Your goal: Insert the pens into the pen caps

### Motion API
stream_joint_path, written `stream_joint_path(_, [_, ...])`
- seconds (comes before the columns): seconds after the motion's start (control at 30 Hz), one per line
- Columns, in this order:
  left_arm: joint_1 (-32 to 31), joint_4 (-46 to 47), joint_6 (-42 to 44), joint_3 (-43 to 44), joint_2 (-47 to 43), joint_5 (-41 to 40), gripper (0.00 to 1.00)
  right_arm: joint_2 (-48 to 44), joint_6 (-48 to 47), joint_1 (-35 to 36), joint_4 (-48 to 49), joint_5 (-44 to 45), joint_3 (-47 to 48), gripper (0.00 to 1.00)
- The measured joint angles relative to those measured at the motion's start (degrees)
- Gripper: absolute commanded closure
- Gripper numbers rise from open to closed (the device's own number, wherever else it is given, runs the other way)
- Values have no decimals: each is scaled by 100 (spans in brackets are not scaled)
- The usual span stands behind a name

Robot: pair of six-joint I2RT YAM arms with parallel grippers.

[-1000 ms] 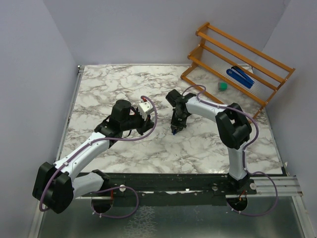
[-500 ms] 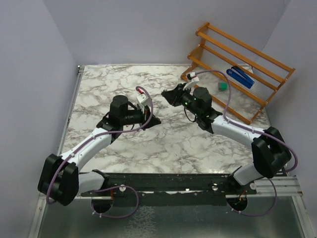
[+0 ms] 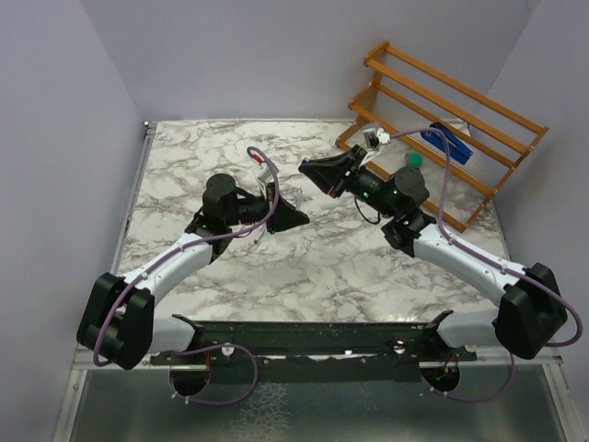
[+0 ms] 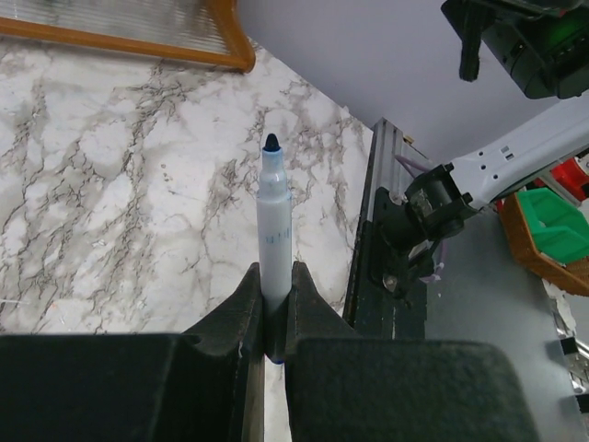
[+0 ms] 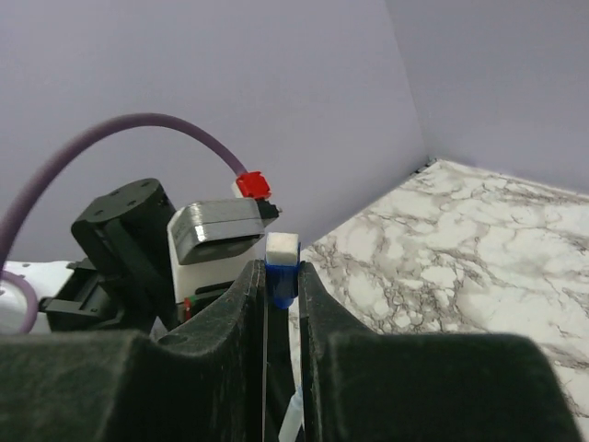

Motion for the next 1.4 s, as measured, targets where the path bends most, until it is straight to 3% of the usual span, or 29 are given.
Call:
stream_joint_path(0.23, [0, 138, -146, -9, 0, 39, 100, -426, -151, 0, -463, -184, 2, 99])
stream_joint_path(0.77, [0, 175, -208, -15, -107, 70, 100, -122, -160, 0, -1805, -354, 310, 99])
stream_joint_path(1.4, [46, 179, -205, -15, -109, 146, 100, -177, -260, 0, -1932, -601, 361, 100])
